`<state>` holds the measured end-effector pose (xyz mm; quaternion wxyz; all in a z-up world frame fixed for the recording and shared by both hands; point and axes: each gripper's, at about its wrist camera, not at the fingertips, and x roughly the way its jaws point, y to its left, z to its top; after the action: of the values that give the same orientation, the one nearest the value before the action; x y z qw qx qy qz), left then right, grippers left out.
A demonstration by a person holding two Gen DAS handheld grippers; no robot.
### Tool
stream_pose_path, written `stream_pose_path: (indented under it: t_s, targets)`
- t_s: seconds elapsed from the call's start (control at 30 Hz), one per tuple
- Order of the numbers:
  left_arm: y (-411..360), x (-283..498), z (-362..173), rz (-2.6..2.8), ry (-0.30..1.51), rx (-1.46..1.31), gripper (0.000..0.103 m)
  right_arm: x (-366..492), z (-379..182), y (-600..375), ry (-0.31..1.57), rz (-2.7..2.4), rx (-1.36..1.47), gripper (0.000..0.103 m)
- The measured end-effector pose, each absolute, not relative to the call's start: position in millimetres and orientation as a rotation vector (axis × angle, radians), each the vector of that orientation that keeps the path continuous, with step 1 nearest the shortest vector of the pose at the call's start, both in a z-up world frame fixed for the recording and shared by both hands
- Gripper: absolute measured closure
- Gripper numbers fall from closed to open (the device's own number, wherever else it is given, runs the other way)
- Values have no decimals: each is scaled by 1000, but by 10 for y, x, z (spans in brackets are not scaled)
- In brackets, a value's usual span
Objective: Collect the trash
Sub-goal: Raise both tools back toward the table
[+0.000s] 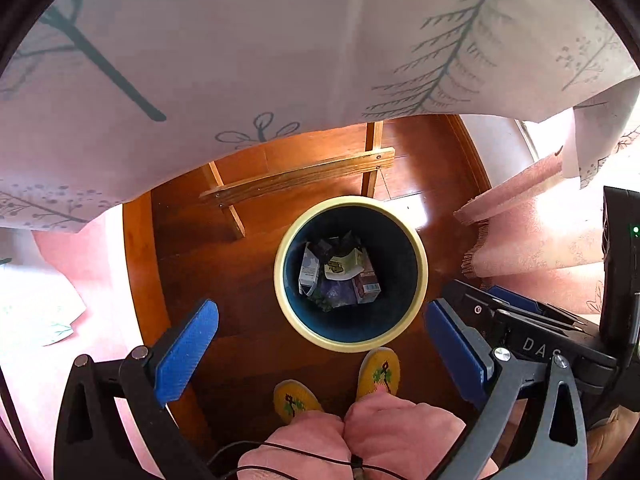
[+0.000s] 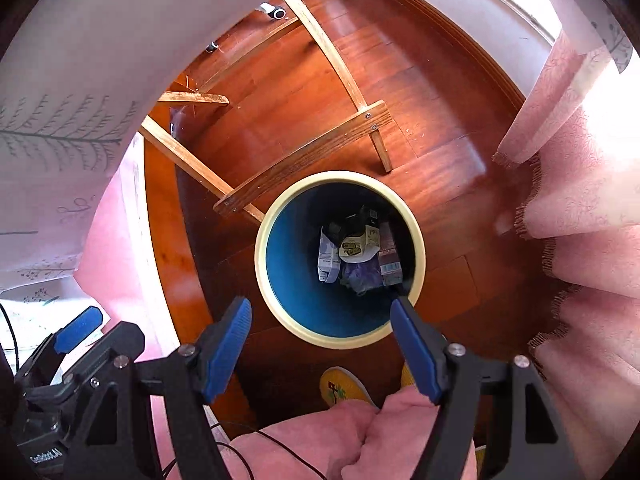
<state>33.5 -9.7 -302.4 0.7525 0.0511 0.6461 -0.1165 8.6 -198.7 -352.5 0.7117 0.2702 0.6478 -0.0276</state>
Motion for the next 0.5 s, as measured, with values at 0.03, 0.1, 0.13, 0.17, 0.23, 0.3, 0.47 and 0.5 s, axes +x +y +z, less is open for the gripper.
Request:
stream_pose_path:
  t_s: [0.03,0.1,0.13,0.17,0.23,0.3,0.47,0.5]
  targets:
    - [-92,313,-2943,-254,1410,114,1,69,-3458,-1988,1441,-67,595,30]
    - [-74,268,-2764,-251,1405,116,1,40,-3304,-1986,1451,-76,586,30]
    - [-58,247,-2670,-251,1403,116,1,30,-3222,-1981,1454,-77,579,30]
    - [-49,230,-2580,-249,1403,118,1,20,-3140,-1976,1457,-78,569,30]
    - [-22,189,-2381,-244,1405,124,1,5,-2962,-1948,1464,-73,544,30]
    - [3,159,-2185,-242,1398,128,1,-13,-2760,-1939,1467,-63,519,30]
    - [79,94,-1661,-228,1362,147,1,-29,-2235,-1949,1446,-40,489,30]
    - [94,85,-1545,-228,1353,152,1,-31,-2136,-1953,1441,-35,484,30]
